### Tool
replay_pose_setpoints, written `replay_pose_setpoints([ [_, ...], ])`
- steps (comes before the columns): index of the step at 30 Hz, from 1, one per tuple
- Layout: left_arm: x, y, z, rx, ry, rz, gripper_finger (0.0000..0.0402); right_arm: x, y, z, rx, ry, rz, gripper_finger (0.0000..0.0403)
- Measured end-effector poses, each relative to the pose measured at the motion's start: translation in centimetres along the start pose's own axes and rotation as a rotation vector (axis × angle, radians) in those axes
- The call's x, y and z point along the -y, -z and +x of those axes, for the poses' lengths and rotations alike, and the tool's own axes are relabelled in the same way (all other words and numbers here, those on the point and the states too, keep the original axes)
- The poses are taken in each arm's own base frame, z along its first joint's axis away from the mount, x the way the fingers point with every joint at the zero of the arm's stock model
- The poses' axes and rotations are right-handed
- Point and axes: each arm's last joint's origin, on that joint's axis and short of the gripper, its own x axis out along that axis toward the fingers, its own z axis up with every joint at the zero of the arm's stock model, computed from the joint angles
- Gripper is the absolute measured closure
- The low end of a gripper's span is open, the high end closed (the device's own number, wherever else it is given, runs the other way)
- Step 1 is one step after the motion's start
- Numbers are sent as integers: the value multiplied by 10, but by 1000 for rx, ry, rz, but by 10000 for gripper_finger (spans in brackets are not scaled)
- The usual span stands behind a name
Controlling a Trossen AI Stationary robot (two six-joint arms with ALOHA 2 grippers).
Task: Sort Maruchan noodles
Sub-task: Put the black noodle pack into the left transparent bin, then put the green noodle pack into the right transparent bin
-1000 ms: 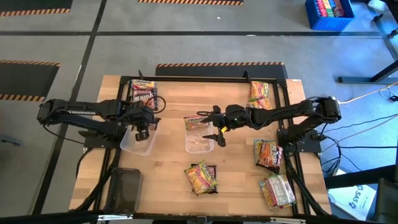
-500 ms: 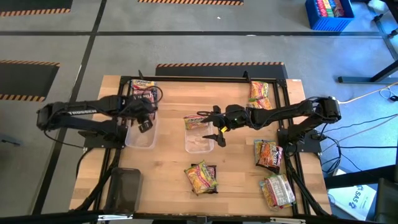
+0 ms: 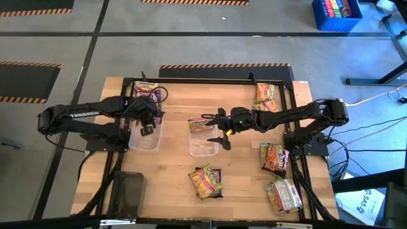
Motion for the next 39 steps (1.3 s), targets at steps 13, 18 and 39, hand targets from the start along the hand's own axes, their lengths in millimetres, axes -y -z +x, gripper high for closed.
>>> replay_pose_setpoints([
  [13,-11,2,3,-10,-41,-3,309,0,1,1,-4,0,1,72],
  [18,-15,2,4,-18,-67,-22,288,0,1,1,-5,0,0,72],
  [39,-20,-3,-4,13,-77,-134,229,0,1,1,-4,0,5,72],
])
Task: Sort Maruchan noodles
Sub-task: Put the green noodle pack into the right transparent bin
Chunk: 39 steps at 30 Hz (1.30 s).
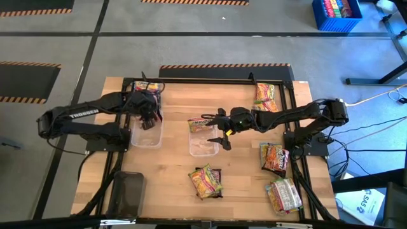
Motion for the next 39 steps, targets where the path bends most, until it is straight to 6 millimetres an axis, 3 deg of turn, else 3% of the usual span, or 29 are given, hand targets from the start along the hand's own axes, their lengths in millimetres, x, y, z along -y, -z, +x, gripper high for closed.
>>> replay_pose_setpoints([
  [6,13,-18,-22,168,107,-42,231,0,0,0,2,6,5,72],
  [13,53,-37,-31,450,346,12,231,0,0,0,-7,7,16,72],
  [17,81,-37,-25,547,439,53,231,-1,0,-4,-27,4,33,72],
  [23,115,-36,-7,528,435,100,231,-18,0,-9,-76,22,15,72],
  [39,179,-44,20,602,504,171,231,-47,8,-23,-210,-23,87,72],
])
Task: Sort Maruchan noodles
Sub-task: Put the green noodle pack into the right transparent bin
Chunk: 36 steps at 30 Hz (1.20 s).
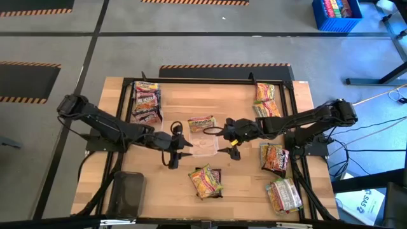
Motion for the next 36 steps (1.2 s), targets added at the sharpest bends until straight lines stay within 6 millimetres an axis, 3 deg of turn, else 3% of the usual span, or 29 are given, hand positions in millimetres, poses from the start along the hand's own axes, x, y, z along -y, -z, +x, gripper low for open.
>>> replay_pose_setpoints([
  [11,29,21,19,-65,68,-41,231,-43,35,8,-26,-70,92,72],
  [26,58,32,14,-103,143,-104,231,-87,54,34,15,-142,119,72],
  [36,83,61,38,-115,121,-118,231,-112,79,56,-7,-173,135,72],
])
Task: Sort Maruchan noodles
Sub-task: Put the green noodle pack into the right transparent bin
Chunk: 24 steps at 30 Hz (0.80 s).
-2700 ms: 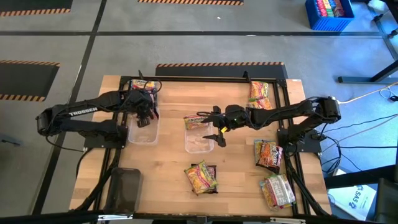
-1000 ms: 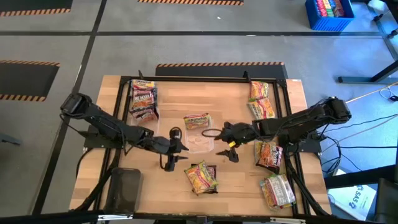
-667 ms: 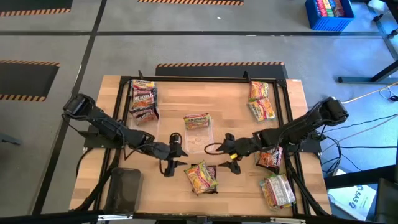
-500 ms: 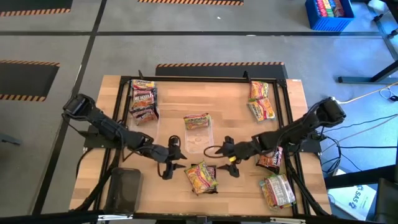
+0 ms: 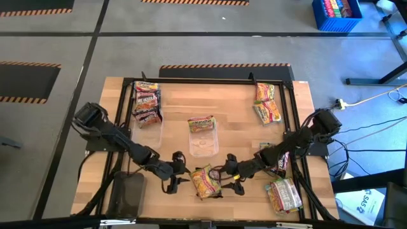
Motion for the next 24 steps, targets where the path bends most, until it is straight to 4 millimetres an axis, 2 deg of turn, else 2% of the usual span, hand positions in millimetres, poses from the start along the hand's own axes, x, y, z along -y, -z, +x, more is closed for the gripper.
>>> replay_pose_setpoints([
  [7,1,9,11,-4,-1,4,231,-11,2,-1,25,-43,-7,72],
  [12,2,9,15,26,14,9,231,-11,2,0,26,-40,-15,72],
  [24,3,3,15,59,62,-15,231,-8,-9,-4,154,148,-107,72],
])
